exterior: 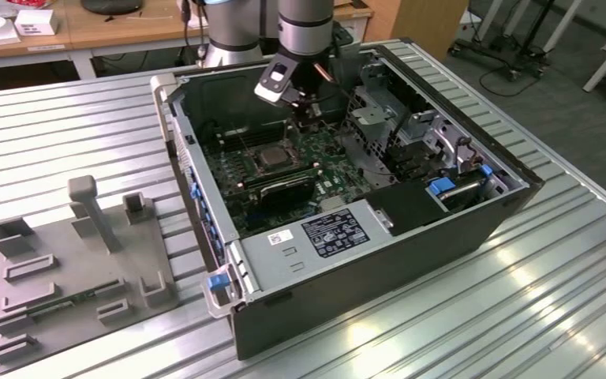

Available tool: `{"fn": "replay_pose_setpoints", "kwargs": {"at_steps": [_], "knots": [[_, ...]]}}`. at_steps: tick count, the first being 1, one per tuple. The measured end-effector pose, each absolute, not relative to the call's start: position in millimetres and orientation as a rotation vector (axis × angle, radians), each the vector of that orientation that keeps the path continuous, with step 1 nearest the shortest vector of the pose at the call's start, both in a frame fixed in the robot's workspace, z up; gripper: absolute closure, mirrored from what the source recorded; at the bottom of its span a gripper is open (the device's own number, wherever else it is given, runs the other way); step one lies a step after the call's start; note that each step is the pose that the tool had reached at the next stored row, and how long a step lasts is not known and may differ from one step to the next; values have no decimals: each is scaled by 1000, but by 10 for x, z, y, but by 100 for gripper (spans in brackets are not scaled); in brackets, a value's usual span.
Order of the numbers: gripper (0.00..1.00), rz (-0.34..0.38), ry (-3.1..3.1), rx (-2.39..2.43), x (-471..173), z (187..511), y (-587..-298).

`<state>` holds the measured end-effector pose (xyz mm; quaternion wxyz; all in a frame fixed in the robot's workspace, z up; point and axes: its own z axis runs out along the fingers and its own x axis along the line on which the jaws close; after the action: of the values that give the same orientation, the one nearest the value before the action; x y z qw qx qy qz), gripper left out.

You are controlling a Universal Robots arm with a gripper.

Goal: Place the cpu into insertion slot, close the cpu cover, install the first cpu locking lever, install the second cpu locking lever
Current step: 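Close the cpu cover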

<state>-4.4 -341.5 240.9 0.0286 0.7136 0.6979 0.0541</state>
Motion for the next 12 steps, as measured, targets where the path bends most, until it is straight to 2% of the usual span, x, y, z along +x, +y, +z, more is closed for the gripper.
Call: {"fn": "replay_pose_setpoints", "kwargs": {"at_steps": [12], "knots": [[89, 180, 2147, 2195, -186, 2400, -3415]]}}
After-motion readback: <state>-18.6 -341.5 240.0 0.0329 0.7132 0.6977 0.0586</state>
